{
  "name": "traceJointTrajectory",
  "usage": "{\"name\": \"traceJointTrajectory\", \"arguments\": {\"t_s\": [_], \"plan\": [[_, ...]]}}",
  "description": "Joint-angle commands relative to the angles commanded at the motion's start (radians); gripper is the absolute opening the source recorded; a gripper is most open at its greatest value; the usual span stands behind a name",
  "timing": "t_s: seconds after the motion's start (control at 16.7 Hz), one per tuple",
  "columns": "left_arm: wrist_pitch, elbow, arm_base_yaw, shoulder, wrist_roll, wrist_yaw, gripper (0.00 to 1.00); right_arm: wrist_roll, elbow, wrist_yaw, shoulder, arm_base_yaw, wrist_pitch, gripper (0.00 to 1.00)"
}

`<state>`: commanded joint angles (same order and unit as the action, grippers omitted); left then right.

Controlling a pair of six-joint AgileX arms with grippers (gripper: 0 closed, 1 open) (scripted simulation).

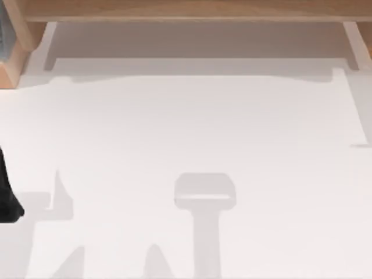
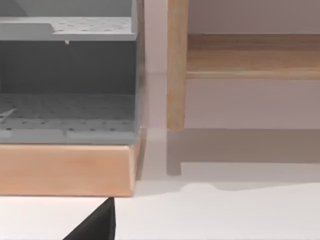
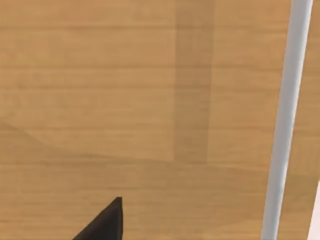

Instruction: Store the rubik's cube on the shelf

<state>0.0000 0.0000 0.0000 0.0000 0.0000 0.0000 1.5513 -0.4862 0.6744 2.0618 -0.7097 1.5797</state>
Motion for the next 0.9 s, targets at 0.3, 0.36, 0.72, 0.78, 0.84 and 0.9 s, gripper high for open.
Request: {"name": "traceJointTrajectory", "arguments": {"t_s": [0.3, 0.36, 0.72, 0.78, 0.84, 0.9], "plan": [[0.0, 0.0, 0.0, 0.0, 0.0, 0.0, 1.0, 0.0, 0.055, 0.043, -0.017, -0.044, 0.04, 1.0], [0.0, 0.0, 0.0, 0.0, 0.0, 0.0, 1.0, 0.0, 0.061, 0.049, -0.018, -0.048, 0.044, 1.0], [0.0, 0.0, 0.0, 0.0, 0.0, 0.0, 1.0, 0.001, 0.036, 0.034, -0.014, -0.06, 0.025, 1.0], [0.0, 0.0, 0.0, 0.0, 0.0, 0.0, 1.0, 0.0, 0.007, 0.016, -0.014, -0.08, 0.002, 1.0], [0.0, 0.0, 0.0, 0.0, 0.0, 0.0, 1.0, -0.003, -0.029, -0.005, -0.012, -0.104, -0.027, 1.0], [0.0, 0.0, 0.0, 0.0, 0.0, 0.0, 1.0, -0.008, -0.072, -0.032, -0.008, -0.13, -0.062, 1.0]]}}
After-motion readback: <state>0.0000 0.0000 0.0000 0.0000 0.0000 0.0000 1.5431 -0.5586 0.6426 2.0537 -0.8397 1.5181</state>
